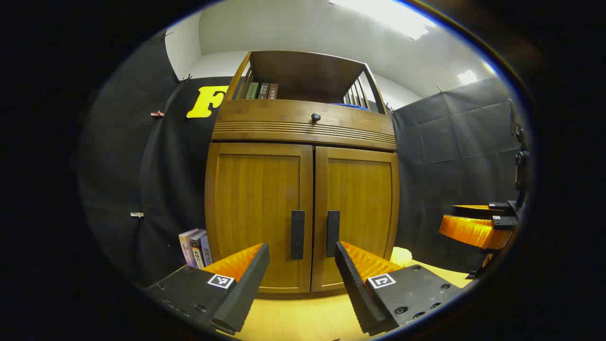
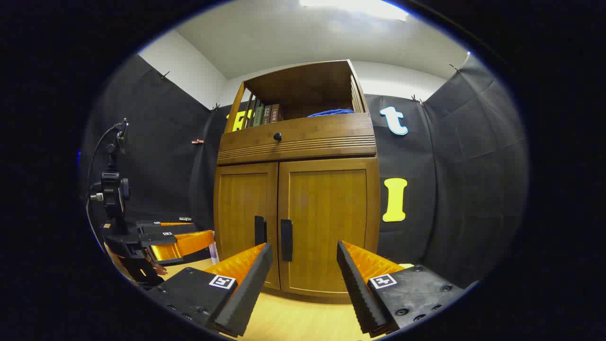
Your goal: Open the right door of the double-door shoe cabinet with the right hand, and open the left door with the left hand.
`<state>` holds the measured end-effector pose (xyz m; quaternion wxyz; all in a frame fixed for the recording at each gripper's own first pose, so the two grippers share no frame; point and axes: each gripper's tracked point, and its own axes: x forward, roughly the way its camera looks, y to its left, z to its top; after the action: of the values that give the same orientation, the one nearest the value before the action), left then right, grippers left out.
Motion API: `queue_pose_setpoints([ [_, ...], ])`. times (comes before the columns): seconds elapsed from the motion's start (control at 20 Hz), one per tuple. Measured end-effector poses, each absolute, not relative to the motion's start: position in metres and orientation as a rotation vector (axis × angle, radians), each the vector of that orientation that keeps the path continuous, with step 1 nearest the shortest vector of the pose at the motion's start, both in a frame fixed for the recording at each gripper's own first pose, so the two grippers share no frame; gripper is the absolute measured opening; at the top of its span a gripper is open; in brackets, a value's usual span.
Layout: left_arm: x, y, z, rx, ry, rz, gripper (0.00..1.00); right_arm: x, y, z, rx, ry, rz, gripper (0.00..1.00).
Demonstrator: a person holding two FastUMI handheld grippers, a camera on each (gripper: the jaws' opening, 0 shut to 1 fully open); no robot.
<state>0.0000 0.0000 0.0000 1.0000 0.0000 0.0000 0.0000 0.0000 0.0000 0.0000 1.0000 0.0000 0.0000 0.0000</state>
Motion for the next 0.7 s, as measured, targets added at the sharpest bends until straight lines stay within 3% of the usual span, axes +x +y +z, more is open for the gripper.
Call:
queue_pose_setpoints([
  [0.7,-0.0026,-0.0027,0.0012,0.019,-0.008,-0.011,0.87,0.0036,0.0072,0.0063,0.023,-0.017,0.027,0.87],
])
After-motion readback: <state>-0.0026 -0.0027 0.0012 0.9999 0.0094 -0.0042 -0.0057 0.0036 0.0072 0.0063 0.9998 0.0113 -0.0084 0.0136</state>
